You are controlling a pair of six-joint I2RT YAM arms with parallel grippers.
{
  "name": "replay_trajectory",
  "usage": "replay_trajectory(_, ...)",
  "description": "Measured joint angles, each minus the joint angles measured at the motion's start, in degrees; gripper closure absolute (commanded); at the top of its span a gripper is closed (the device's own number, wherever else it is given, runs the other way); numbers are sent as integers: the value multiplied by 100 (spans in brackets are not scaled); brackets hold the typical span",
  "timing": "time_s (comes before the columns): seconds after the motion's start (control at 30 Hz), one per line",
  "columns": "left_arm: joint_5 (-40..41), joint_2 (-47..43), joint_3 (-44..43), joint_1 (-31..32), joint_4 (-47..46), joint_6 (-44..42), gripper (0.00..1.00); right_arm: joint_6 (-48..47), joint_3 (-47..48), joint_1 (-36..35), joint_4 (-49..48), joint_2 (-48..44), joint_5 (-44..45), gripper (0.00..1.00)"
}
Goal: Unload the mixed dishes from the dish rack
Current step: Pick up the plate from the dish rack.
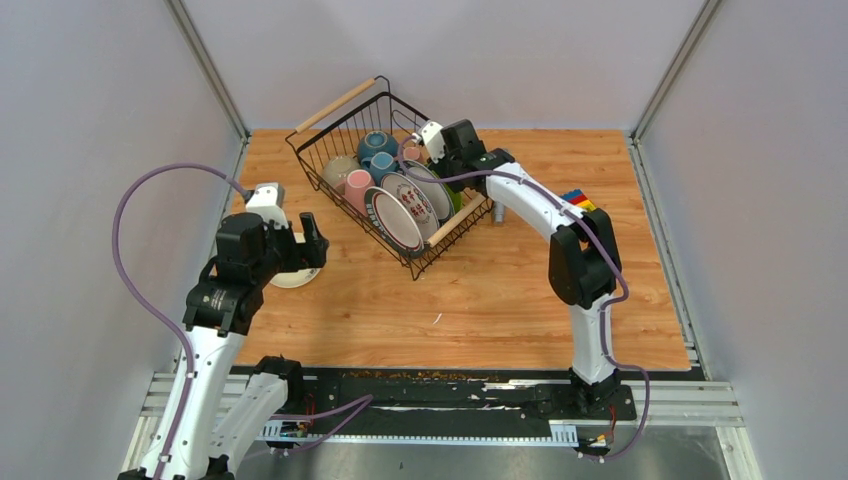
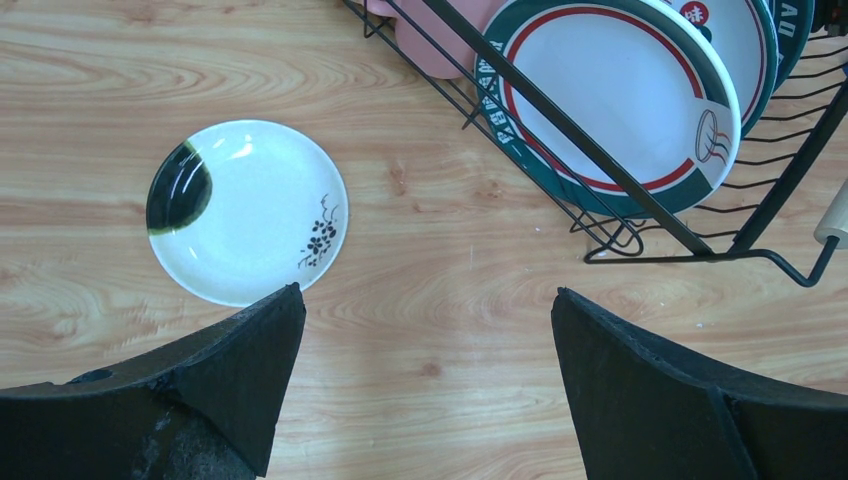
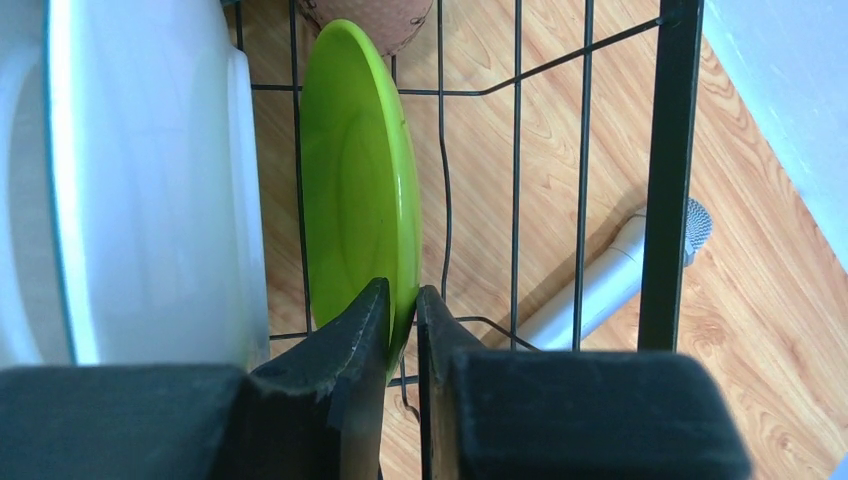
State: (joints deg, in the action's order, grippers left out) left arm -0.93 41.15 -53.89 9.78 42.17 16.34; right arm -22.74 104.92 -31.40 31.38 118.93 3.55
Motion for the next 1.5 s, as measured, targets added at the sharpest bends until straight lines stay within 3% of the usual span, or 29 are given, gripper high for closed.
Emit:
replay_trajectory(0.6,-57,-118,0,0,0,2,0,-356,-13,-223,-46,-632,776,100)
replay_trajectory(0.97,-758,-518,321,0,-138,146,0,-382,-142,-345,-81,-1327,1353,100)
replay_trajectory(1.3,-1469,-756,321,0,-442,402,0,149,-579,-533,-96,-2277,1860,100)
replay_trajectory(1.5,-1923,-750,328,0,-645,592,0,796,-1123,-570,-81,-3150,1718,100)
